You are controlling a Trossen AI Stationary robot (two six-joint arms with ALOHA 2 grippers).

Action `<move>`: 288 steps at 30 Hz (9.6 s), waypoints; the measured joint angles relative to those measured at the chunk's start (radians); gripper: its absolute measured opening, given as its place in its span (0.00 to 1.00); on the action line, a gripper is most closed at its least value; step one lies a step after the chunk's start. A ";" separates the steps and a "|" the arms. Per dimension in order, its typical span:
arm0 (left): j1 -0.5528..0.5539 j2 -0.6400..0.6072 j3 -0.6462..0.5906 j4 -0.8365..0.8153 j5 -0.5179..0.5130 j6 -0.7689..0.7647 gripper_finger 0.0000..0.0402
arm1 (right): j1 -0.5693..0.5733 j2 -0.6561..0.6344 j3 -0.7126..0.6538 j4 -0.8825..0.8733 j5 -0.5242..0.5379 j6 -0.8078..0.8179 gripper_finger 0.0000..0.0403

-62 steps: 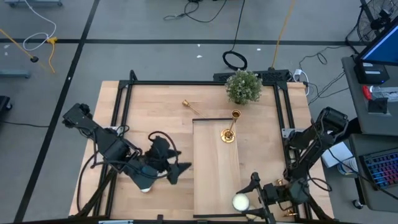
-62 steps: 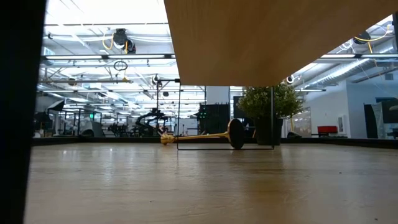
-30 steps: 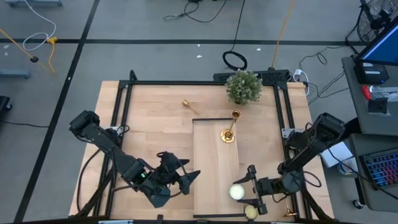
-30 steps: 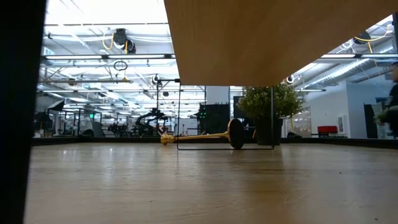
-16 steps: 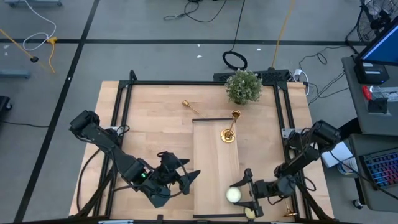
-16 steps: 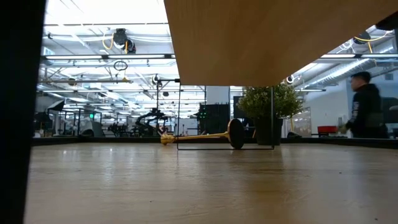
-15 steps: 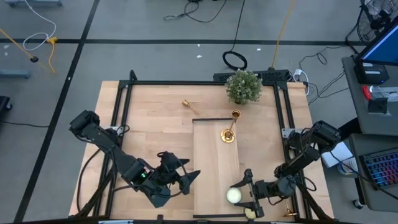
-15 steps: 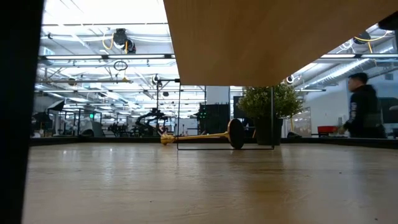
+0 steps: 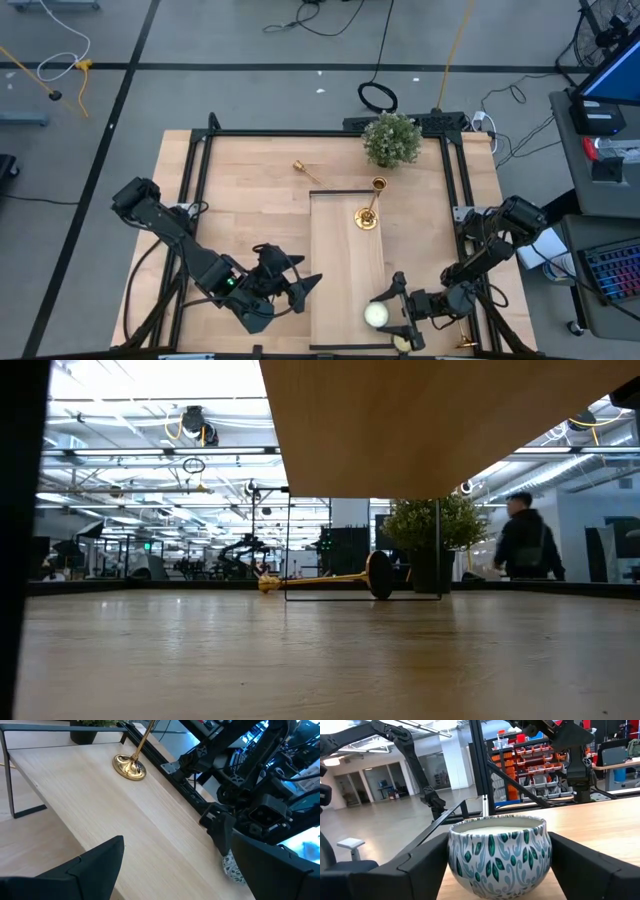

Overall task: Pick & Place candle stick holders
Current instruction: Put the blue patterned scented candle on the shelf

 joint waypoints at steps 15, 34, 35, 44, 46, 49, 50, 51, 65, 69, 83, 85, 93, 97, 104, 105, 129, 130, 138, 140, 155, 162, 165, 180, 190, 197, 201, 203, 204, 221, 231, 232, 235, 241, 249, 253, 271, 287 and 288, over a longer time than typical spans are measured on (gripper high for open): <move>-0.007 0.000 0.000 0.000 0.000 0.006 0.92 | 0.032 -0.014 -0.001 0.003 0.109 -0.024 0.86; -0.006 -0.049 0.001 0.205 0.039 0.077 0.92 | 0.030 -0.306 0.094 -0.002 0.215 -0.287 0.87; -0.001 -0.053 0.001 0.247 0.075 0.103 0.92 | 0.030 -0.332 0.094 -0.003 0.216 -0.280 0.87; -0.001 -0.071 0.001 0.621 0.436 0.271 0.92 | 0.067 -0.534 0.095 -0.384 0.342 -0.003 0.80; -0.007 -0.071 0.001 0.653 0.482 0.289 0.92 | 0.085 -0.554 0.095 -0.537 0.344 0.156 0.75; -0.020 -0.073 0.001 0.661 0.512 0.318 0.92 | 0.116 -0.560 0.095 -0.719 0.331 0.456 0.63; -0.025 -0.077 0.001 0.653 0.514 0.327 0.92 | 0.127 -0.553 0.095 -0.760 0.313 0.535 0.57; -0.030 -0.080 0.001 0.651 0.515 0.333 0.92 | 0.138 -0.542 0.095 -0.783 0.296 0.598 0.52; -0.032 -0.083 0.000 0.584 0.570 0.316 0.92 | 0.163 -0.409 0.337 -1.250 0.218 0.982 0.00; -0.031 -0.085 0.000 0.575 0.573 0.321 0.92 | 0.126 -0.369 0.455 -1.595 0.103 1.199 0.00; -0.037 -0.085 0.000 0.583 0.567 0.317 0.92 | 0.054 -0.233 0.726 -2.149 -0.115 1.479 0.00; -0.038 -0.085 0.000 0.585 0.563 0.317 0.92 | 0.049 -0.233 0.726 -2.157 -0.132 1.489 0.00; -0.039 -0.085 0.000 0.585 0.563 0.317 0.92 | 0.039 -0.229 0.726 -2.161 -0.143 1.490 0.00; -0.039 -0.085 0.000 0.586 0.563 0.316 0.92 | 0.029 -0.228 0.726 -2.160 -0.161 1.488 0.00; -0.040 -0.085 0.000 0.584 0.565 0.318 0.92 | 0.014 -0.228 0.726 -2.140 -0.162 1.462 0.00; -0.040 -0.085 0.000 0.584 0.565 0.318 0.92 | 0.011 -0.228 0.726 -2.133 -0.163 1.456 0.00; -0.040 -0.085 0.000 0.577 0.565 0.319 0.92 | -0.016 -0.189 0.726 -2.071 -0.213 1.399 0.00; -0.040 -0.085 0.000 0.577 0.565 0.319 0.92 | -0.017 -0.189 0.726 -2.070 -0.211 1.400 0.00; -0.040 -0.085 0.000 0.576 0.565 0.325 0.92 | -0.023 -0.190 0.726 -2.114 -0.186 1.421 0.00; -0.040 -0.085 0.000 0.576 0.565 0.327 0.92 | -0.031 -0.190 0.726 -2.128 -0.184 1.421 0.00; -0.040 -0.085 0.000 0.573 0.565 0.340 0.92 | -0.113 -0.190 0.726 -2.180 -0.176 1.392 0.00; -0.040 -0.085 0.000 0.568 0.570 0.347 0.92 | -0.149 -0.190 0.755 -2.174 -0.136 1.307 0.00; -0.040 -0.085 0.000 0.548 0.570 0.337 0.92 | -0.163 -0.190 0.789 -2.175 -0.108 1.250 0.00; -0.005 -0.076 -0.002 0.112 0.585 0.236 0.82 | -0.103 -0.191 0.918 -2.300 -0.079 1.285 0.00; 0.055 -0.007 0.001 0.340 0.699 0.551 0.06 | -0.025 -0.190 0.926 -2.363 -0.078 1.358 0.00; 0.097 0.067 0.007 0.335 0.677 0.602 0.01 | 0.015 -0.190 0.926 -2.363 -0.050 1.401 0.00; 0.098 0.099 0.010 0.330 0.661 0.628 0.01 | 0.040 -0.190 0.926 -2.369 -0.023 1.436 0.00; 0.101 0.112 0.010 0.326 0.652 0.632 0.01 | 0.050 -0.190 0.926 -2.383 -0.027 1.457 0.00; 0.106 0.116 0.010 0.327 0.652 0.630 0.01 | 0.056 -0.190 0.926 -2.393 -0.028 1.473 0.00; 0.172 0.282 0.289 0.143 0.757 0.687 0.00 | 0.070 -0.190 0.926 -2.447 -0.028 1.537 0.00; 0.139 0.381 0.480 -0.096 0.731 0.706 0.00 | 0.069 -0.190 0.925 -2.453 -0.027 1.541 0.00; 0.139 0.382 0.480 -0.102 0.731 0.706 0.00 | 0.069 -0.190 0.925 -2.453 -0.027 1.540 0.00; 0.144 0.383 0.478 -0.104 0.739 0.705 0.00 | 0.069 -0.190 0.925 -2.453 -0.028 1.540 0.00; 0.159 0.383 0.466 -0.085 0.758 0.706 0.00 | 0.069 -0.190 0.925 -2.453 -0.029 1.541 0.00; 0.189 0.390 0.466 -0.062 0.828 0.711 0.00 | 0.071 -0.190 0.925 -2.452 -0.030 1.541 0.00; 0.192 0.411 0.465 -0.043 0.890 0.709 0.00 | 0.071 -0.190 0.925 -2.452 -0.030 1.541 0.00; 0.204 0.420 0.465 -0.004 0.880 0.709 0.00 | 0.071 -0.190 0.925 -2.452 -0.030 1.539 0.00; 0.211 0.420 0.465 -0.004 0.889 0.713 0.00 | 0.071 -0.190 0.925 -2.456 -0.030 1.538 0.00; 0.211 0.420 0.465 -0.007 0.889 0.713 0.00 | 0.071 -0.190 0.925 -2.456 -0.030 1.538 0.00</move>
